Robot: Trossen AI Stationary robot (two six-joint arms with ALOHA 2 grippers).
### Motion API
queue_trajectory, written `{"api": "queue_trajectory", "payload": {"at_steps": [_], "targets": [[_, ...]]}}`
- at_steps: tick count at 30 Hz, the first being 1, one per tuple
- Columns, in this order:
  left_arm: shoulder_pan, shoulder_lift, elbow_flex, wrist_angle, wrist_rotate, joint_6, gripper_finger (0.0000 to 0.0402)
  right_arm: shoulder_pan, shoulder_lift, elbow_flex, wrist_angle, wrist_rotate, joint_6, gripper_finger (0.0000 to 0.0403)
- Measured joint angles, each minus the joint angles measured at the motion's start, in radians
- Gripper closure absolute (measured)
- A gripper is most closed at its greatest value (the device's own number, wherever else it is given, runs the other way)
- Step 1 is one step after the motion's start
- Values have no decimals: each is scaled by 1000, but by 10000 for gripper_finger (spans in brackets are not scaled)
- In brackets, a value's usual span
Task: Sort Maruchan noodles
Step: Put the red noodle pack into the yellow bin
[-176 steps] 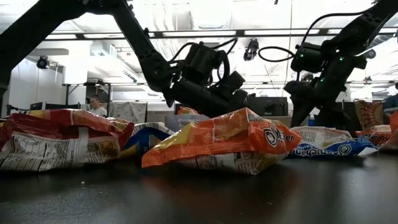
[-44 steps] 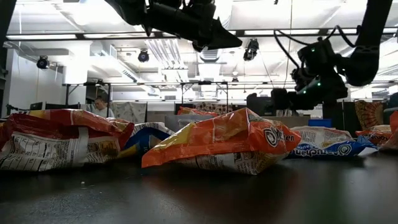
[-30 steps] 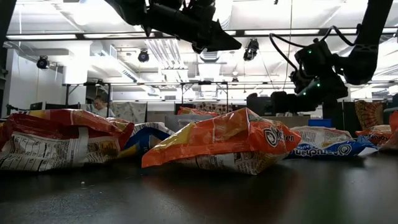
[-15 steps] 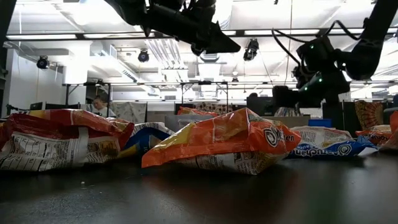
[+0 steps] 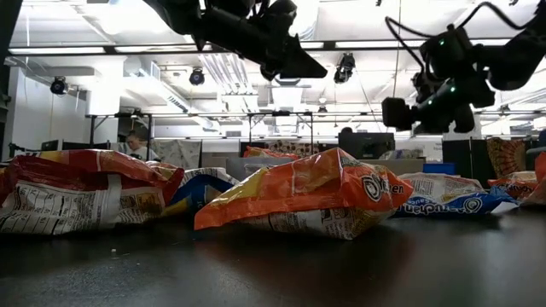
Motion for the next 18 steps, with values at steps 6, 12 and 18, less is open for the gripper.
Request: {"api": "queue_trajectory", "payload": {"at_steps": [6,12,18], "targets": [[-5,-1,0,-43,1,-2,364,44,-85,0,-14,-16,-2,200],[-7,-2,0,-140,1,-15,364,86,-131,37,-55,-118,-2,200],[-11,-5,0,-286,1,-25,364,101,-131,190,-350,-350,29,200]]}}
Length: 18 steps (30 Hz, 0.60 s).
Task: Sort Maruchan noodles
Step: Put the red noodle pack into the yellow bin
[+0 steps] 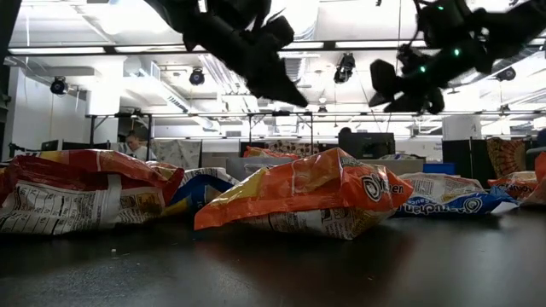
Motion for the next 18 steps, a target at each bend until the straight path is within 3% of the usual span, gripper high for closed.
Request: {"api": "queue_trajectory", "payload": {"at_steps": [7,11,13,18], "targets": [[-5,0,0,-206,0,-35,364,0,20,200,-455,-434,61,200],[-8,-1,0,-342,0,-126,364,0,33,231,-605,-635,93,200],[-11,-1,0,-405,0,-191,364,1,33,228,-637,-684,92,200],[-30,-2,0,-568,0,-359,364,16,32,210,-660,-689,81,200]]}}
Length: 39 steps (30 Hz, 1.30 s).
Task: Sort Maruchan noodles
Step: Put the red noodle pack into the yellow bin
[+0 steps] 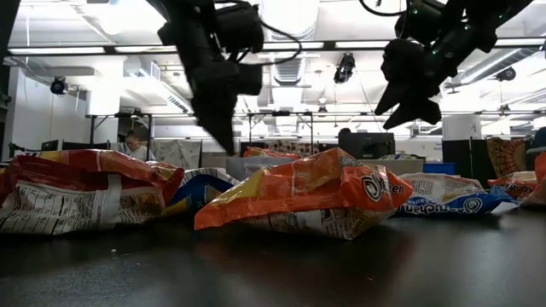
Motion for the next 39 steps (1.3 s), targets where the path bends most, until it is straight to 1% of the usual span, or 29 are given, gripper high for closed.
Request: {"api": "queue_trajectory", "payload": {"at_steps": [3,5,9,11,14,17,21,27,31,35,39], "targets": [[-15,0,16,-125,0,-104,364,15,0,-5,10,0,-8,200],[-25,0,32,-181,-10,-160,364,23,0,-6,10,1,-18,200],[-41,1,47,-302,-121,-247,364,35,-1,-6,13,27,-28,200],[-41,3,41,-339,-149,-260,364,35,0,-6,14,32,-33,200],[-41,3,29,-333,-153,-273,358,35,0,-7,14,34,-36,200],[-40,4,30,-306,-160,-268,341,35,0,-7,17,34,-38,200],[-40,4,36,-254,-167,-263,307,35,0,-7,17,34,-39,200],[-40,21,26,-257,-202,-275,252,35,0,-7,26,34,-42,200],[-40,46,26,-253,-256,-288,224,35,0,-7,28,34,-42,200],[-40,83,26,-246,-266,-279,209,35,0,-7,31,34,-43,200],[-40,109,26,-238,-268,-271,207,35,0,-7,32,34,-43,200]]}}
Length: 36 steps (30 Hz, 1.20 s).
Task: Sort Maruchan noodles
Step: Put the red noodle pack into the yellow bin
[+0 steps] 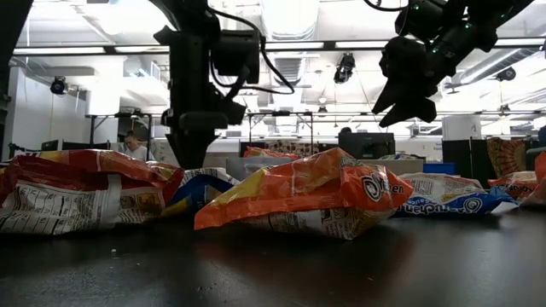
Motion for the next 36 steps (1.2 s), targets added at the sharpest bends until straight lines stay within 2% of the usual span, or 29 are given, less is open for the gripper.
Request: {"api": "queue_trajectory", "payload": {"at_steps": [4,18,24,31,33,36], "targets": [[0,23,0,5,-44,1,207,0,0,0,0,0,0,200],[0,48,0,-54,-48,2,218,0,0,0,0,12,0,200],[0,46,-1,-77,-47,15,274,0,0,0,0,19,0,200],[0,43,-1,-80,-64,80,388,0,0,0,1,27,0,200],[0,42,-1,-90,-87,100,393,0,0,0,1,45,0,200],[-3,42,5,-149,-204,113,397,0,0,0,1,54,-1,200]]}}
